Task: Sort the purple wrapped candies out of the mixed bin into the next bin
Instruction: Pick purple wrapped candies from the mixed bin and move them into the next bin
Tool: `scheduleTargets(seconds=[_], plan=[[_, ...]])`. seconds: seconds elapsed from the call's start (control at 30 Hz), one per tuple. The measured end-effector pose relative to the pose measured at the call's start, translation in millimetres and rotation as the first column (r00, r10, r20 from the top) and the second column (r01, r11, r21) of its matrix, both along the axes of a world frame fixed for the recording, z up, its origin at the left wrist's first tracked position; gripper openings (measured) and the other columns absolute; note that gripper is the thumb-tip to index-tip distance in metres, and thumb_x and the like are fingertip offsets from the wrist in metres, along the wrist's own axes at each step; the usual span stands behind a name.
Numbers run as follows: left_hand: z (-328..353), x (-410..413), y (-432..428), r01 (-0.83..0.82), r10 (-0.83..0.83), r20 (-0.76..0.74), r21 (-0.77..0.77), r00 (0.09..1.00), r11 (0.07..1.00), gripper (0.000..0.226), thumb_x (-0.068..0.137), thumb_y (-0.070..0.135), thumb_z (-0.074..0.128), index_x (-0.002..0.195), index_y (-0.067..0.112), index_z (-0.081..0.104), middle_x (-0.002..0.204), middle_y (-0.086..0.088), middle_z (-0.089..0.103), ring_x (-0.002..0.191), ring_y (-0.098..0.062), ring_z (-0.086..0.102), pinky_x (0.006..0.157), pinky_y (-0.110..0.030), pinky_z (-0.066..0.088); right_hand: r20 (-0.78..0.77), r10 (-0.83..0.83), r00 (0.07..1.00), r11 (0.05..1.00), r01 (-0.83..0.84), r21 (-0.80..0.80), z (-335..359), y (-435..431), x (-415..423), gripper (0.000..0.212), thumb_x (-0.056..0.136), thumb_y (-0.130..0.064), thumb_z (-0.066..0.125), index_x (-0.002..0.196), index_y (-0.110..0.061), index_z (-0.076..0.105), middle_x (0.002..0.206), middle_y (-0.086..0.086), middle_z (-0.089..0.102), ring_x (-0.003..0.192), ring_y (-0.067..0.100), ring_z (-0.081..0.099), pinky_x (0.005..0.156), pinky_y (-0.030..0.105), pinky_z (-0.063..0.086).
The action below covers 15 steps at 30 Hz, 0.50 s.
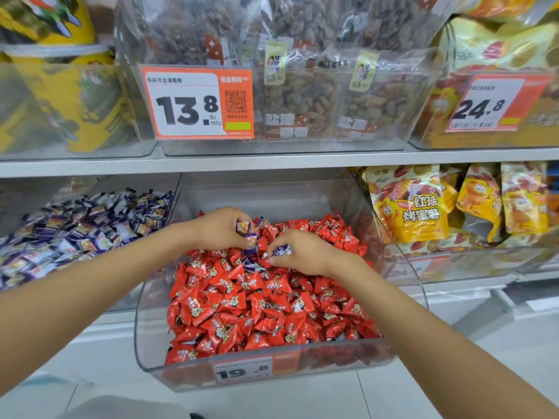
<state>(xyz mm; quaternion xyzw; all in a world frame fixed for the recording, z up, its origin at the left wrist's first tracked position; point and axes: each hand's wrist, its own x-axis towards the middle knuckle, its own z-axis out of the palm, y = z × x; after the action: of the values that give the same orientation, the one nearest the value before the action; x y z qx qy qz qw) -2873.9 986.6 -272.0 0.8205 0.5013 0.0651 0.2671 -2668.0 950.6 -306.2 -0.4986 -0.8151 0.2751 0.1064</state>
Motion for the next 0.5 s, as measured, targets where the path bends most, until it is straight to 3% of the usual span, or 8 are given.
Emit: scheduleTargets(seconds=[0.1, 0.2, 0.23, 0.3, 0.4, 0.5], plan=[[16, -11, -12, -0.011, 0.017, 0.151, -0.041, 0.988, 0.999, 0.007, 0.088, 0.014, 0.065, 0.090, 0.013, 0.059, 0.076, -0.003, 0.059, 0.052, -0.004, 0.043, 0.051, -0.016, 0.035, -0.202, -0.143, 0.969, 0.990, 0.140, -0.027, 8, -3, 17, 0.023, 0.085, -0.032, 0.073, 0.082, -0.021, 0.054, 0.082, 0.004, 0.060, 0.071, 0.014, 0.051, 0.065, 0.031, 0.040], [27, -23, -23, 0.005, -0.003, 0.156, -0.012, 0.988, 1.000, 0.006, 0.095, 0.015, 0.055, 0.095, 0.021, 0.057, 0.074, -0.008, 0.055, 0.048, -0.007, 0.036, 0.053, -0.022, 0.034, -0.230, -0.223, 0.947, 0.972, 0.235, 0.027, 15, 8, 16, 0.017, 0.088, -0.024, 0.070, 0.084, -0.024, 0.053, 0.077, -0.002, 0.057, 0.064, 0.016, 0.050, 0.063, 0.029, 0.039], [29, -25, -25, 0.008, -0.008, 0.150, -0.003, 0.989, 1.000, 0.007, 0.097, 0.018, 0.052, 0.098, 0.023, 0.057, 0.073, -0.009, 0.053, 0.047, -0.006, 0.034, 0.053, -0.023, 0.033, -0.174, -0.229, 0.958, 0.971, 0.238, 0.035, 16, 13, 10, 0.010, 0.089, -0.024, 0.069, 0.092, -0.023, 0.059, 0.083, -0.003, 0.061, 0.066, 0.016, 0.053, 0.064, 0.029, 0.042], [29, -27, -29, -0.002, 0.002, 0.148, 0.006, 0.989, 1.000, 0.012, 0.100, 0.025, 0.049, 0.101, 0.019, 0.059, 0.068, -0.003, 0.050, 0.045, -0.005, 0.033, 0.050, -0.021, 0.030, 0.050, -0.186, 0.981, 0.982, 0.183, 0.053, 12, 22, -10, 0.029, 0.088, -0.027, 0.069, 0.117, -0.024, 0.064, 0.112, 0.003, 0.066, 0.088, 0.021, 0.061, 0.077, 0.030, 0.048], [28, -26, -32, -0.053, 0.054, 0.185, -0.009, 0.981, 0.999, 0.019, 0.099, 0.026, 0.050, 0.093, 0.009, 0.056, 0.059, 0.003, 0.046, 0.042, -0.004, 0.036, 0.044, -0.016, 0.030, 0.389, -0.058, 0.919, 0.996, 0.029, 0.079, -2, 33, -34, 0.059, 0.087, -0.038, 0.069, 0.141, -0.025, 0.049, 0.141, 0.004, 0.053, 0.124, 0.028, 0.052, 0.096, 0.038, 0.046], [28, -26, -33, -0.104, 0.110, 0.229, -0.038, 0.967, 0.994, 0.015, 0.101, 0.019, 0.047, 0.093, 0.009, 0.055, 0.067, 0.001, 0.061, 0.044, -0.005, 0.048, 0.041, -0.015, 0.033, 0.419, -0.002, 0.908, 1.000, -0.006, 0.017, -1, 38, -33, 0.061, 0.090, -0.040, 0.065, 0.145, -0.023, 0.045, 0.146, 0.005, 0.048, 0.129, 0.029, 0.048, 0.100, 0.038, 0.044]])
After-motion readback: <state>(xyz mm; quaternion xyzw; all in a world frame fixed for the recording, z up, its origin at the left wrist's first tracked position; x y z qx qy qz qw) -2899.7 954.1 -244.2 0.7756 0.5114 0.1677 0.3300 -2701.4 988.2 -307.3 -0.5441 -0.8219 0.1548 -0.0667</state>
